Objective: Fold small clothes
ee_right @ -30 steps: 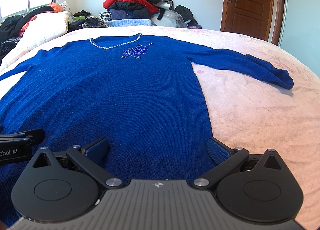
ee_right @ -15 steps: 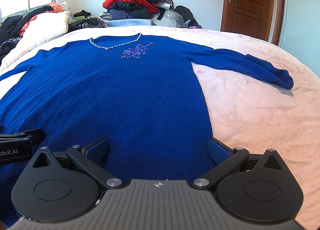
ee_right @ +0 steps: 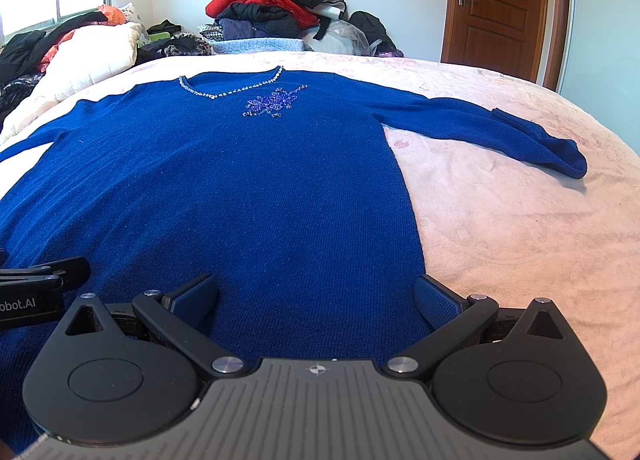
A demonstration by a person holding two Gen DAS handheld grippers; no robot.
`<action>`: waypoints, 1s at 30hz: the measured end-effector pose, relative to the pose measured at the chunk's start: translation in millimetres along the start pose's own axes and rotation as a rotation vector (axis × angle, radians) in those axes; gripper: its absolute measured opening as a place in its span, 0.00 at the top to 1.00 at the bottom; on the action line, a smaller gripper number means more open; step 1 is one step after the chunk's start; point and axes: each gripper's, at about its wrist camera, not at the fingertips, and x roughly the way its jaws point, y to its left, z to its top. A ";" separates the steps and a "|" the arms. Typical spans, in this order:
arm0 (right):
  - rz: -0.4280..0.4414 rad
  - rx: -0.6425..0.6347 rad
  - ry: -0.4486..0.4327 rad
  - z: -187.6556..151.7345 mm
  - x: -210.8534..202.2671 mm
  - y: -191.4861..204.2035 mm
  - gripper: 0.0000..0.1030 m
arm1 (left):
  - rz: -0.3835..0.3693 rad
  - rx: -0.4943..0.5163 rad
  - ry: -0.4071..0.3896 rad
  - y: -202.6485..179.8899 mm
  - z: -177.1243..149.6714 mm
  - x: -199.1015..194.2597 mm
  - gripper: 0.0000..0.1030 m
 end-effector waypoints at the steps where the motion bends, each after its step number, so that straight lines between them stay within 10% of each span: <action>1: 0.000 0.000 0.000 0.0 -0.2 -0.1 0.00 | 0.001 -0.002 0.000 3.1 -0.9 -1.6 0.00; 16: 0.112 0.036 -0.004 35.4 -5.8 -31.4 0.00 | 0.014 0.064 -0.019 -4.4 27.2 -11.8 0.00; 30: -0.113 0.045 -0.096 103.1 53.4 -124.0 0.13 | 0.034 0.088 -0.011 -29.9 62.7 13.3 0.00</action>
